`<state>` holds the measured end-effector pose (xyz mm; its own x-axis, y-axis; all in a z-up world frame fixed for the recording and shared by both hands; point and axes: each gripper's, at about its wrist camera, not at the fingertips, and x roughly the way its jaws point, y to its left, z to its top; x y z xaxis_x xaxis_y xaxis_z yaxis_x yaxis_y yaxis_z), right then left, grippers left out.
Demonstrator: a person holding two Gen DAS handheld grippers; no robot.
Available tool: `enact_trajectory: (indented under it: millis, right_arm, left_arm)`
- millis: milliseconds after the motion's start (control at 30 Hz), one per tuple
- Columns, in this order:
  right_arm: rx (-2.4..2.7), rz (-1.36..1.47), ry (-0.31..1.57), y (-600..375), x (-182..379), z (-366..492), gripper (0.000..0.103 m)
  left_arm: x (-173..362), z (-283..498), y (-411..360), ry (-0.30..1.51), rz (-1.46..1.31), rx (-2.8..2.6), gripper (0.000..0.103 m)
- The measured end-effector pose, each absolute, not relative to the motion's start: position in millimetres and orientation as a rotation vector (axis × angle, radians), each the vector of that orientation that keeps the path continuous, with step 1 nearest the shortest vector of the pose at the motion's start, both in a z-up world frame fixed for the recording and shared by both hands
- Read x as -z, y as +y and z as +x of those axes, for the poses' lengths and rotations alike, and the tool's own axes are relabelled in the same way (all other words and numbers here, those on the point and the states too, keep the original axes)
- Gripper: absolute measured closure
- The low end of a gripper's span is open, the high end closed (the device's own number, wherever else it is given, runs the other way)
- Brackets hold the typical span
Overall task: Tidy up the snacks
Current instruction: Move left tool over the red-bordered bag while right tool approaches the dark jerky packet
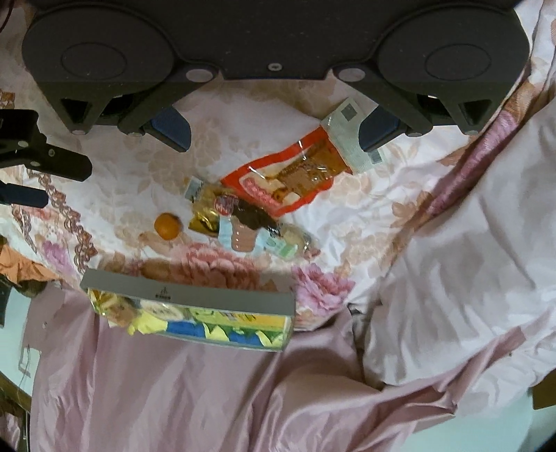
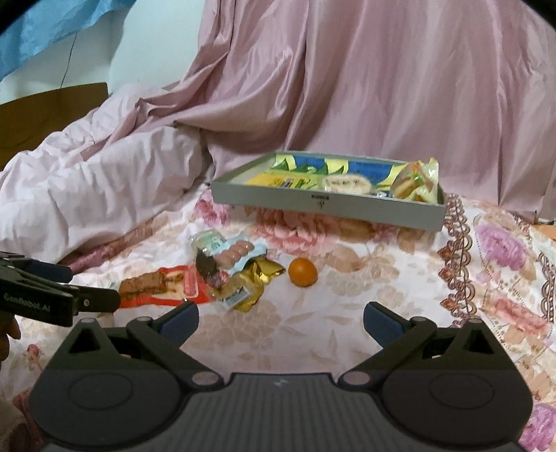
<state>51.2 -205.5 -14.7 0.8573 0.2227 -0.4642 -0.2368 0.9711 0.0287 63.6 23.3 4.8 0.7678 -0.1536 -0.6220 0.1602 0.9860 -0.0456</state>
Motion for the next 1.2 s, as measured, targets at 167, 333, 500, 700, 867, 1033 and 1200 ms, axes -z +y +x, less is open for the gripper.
enact_trajectory:
  millis: [167, 333, 500, 700, 867, 1033, 1200]
  right_arm:
    - [-0.244, -0.029, 0.519, -203, 22, 61, 0.000]
    - [-0.253, -0.036, 0.547, -197, 29, 71, 0.000]
    - [-0.276, -0.061, 0.566, -188, 35, 86, 0.000]
    - [-0.336, -0.092, 0.600, -176, 44, 108, 0.000]
    - [-0.397, -0.139, 0.620, -162, 47, 128, 0.000]
    - [-0.475, -0.189, 0.644, -143, 46, 160, 0.000]
    - [-0.529, -0.218, 0.663, -129, 46, 196, 0.009]
  left_arm:
    - [3, 73, 23, 0.690, 0.031, 0.190, 0.001]
    - [8, 85, 27, 0.697, 0.051, 0.201, 0.001]
    - [9, 104, 37, 0.720, 0.084, 0.253, 0.001]
    - [12, 125, 52, 0.727, 0.133, 0.270, 0.001]
    - [21, 148, 68, 0.790, 0.130, 0.294, 0.001]
    - [28, 163, 75, 0.813, 0.160, 0.371, 0.001]
    - [31, 164, 71, 0.802, 0.228, 0.447, 0.001]
